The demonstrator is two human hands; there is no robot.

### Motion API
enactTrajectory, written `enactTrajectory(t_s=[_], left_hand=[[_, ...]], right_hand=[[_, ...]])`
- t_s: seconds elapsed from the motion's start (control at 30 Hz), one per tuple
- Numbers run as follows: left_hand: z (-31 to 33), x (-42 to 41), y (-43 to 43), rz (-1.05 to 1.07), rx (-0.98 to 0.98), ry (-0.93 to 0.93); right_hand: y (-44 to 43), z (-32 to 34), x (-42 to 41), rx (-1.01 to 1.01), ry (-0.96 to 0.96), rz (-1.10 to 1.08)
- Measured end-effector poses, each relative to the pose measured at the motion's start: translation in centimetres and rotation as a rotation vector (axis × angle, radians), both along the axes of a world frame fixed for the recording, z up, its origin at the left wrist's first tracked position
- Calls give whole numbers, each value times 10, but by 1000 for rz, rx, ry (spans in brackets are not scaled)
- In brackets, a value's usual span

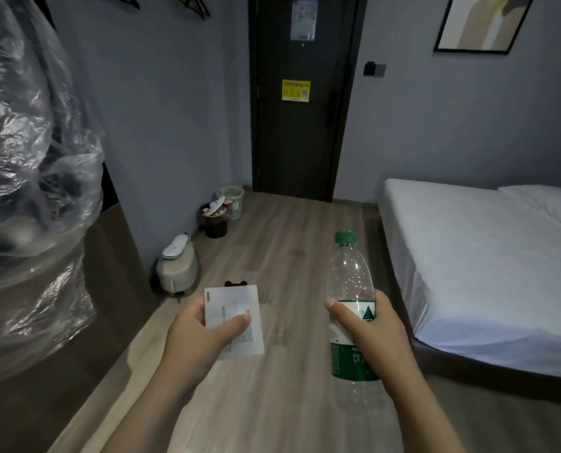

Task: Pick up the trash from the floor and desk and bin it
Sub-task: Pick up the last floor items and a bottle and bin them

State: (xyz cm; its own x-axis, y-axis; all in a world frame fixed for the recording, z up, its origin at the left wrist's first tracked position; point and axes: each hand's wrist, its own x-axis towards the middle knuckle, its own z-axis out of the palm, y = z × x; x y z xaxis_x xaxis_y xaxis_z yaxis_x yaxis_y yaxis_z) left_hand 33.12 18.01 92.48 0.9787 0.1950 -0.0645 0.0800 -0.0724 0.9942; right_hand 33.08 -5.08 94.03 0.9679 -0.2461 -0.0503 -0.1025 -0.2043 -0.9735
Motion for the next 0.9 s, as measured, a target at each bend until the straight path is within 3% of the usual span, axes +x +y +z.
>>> enactTrajectory(t_s=[0.9], left_hand=[[-34,530,67,79,-50,107]], right_hand=[[62,-29,541,-48,105,55]])
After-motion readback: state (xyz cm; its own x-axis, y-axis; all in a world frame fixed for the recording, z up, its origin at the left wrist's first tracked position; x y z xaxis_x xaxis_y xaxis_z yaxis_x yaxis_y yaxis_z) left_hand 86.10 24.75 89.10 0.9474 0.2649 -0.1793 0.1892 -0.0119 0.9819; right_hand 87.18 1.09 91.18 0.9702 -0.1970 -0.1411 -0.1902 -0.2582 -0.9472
